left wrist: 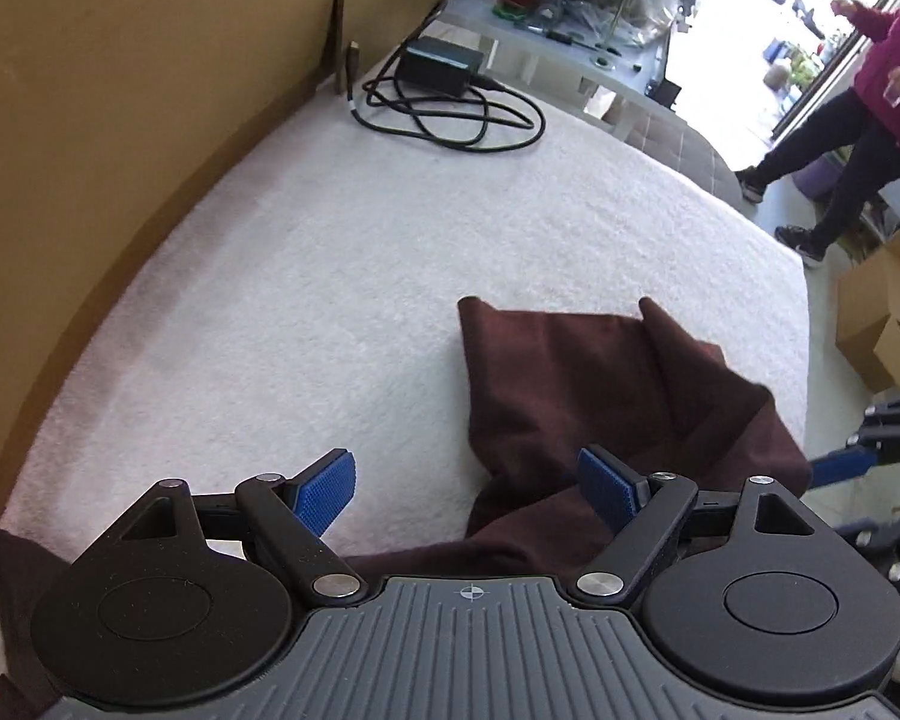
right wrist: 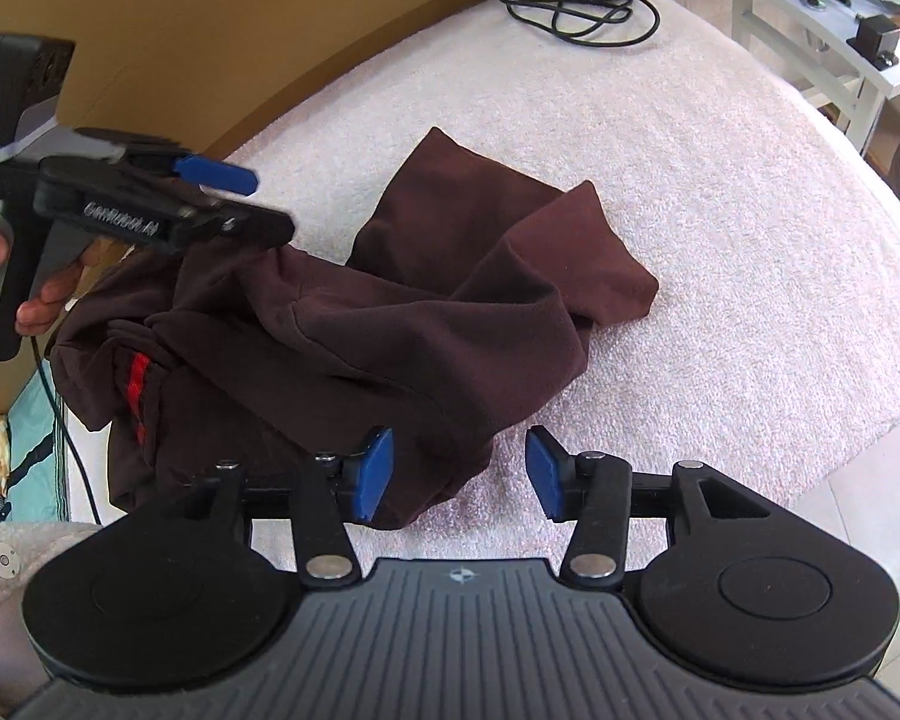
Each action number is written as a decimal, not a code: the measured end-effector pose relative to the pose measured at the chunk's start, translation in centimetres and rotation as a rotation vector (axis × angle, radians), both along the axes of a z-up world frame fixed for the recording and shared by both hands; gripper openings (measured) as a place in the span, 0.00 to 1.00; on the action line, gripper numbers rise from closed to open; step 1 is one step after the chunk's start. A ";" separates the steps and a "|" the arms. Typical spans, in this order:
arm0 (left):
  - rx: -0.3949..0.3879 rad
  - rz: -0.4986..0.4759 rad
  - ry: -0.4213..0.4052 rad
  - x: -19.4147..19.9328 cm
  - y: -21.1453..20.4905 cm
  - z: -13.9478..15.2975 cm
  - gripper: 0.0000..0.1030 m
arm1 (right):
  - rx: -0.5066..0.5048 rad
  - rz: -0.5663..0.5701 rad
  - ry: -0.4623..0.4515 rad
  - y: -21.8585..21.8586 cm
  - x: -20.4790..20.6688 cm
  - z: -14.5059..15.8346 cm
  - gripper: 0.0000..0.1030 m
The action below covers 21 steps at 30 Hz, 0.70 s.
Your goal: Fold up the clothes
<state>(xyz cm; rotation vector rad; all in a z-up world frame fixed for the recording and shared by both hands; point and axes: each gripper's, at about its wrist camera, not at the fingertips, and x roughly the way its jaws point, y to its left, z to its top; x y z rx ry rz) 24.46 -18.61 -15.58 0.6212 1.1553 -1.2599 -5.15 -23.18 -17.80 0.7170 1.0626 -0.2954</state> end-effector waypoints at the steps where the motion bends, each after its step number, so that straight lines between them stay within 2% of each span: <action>1: 0.002 0.007 0.026 0.0 -0.5 -0.4 0.87 | 0.003 0.000 0.002 0.0 0.0 -0.1 0.53; 8: 0.063 -0.024 0.083 -1.6 -2.7 -3.4 0.84 | 0.013 0.006 -0.002 0.3 -0.2 0.1 0.55; 11: 0.105 -0.039 0.097 -2.3 -3.1 -4.8 0.73 | 0.024 -0.001 -0.002 0.3 -0.4 -0.1 0.55; 12: 0.094 -0.048 0.069 -2.7 -3.1 -4.7 0.69 | 0.028 -0.004 -0.001 0.3 -0.4 -0.2 0.55; 13: 0.085 -0.056 0.040 -3.1 -3.0 -4.7 0.48 | 0.032 -0.007 0.001 0.3 -0.4 -0.3 0.55; 14: 0.086 -0.051 0.005 -3.4 -3.0 -4.6 0.39 | 0.035 -0.009 0.003 0.2 -0.4 -0.3 0.55; 15: 0.085 -0.037 -0.022 -3.5 -3.0 -4.5 0.17 | 0.039 -0.010 0.003 0.2 -0.5 -0.4 0.55; 16: 0.078 -0.018 -0.019 -3.3 -2.9 -4.4 0.06 | 0.043 -0.010 0.002 0.3 -0.5 -0.4 0.55; 18: 0.047 0.016 -0.031 -3.0 -2.4 -3.7 0.02 | 0.056 -0.010 -0.006 0.3 -0.5 -0.4 0.56; 19: 0.019 0.033 -0.049 -2.8 -2.1 -3.0 0.02 | 0.063 -0.012 -0.011 0.4 -0.5 -0.3 0.60; 21: -0.031 0.074 -0.073 -2.2 -1.7 -1.3 0.02 | 0.075 -0.017 -0.021 0.5 -0.5 -0.3 0.62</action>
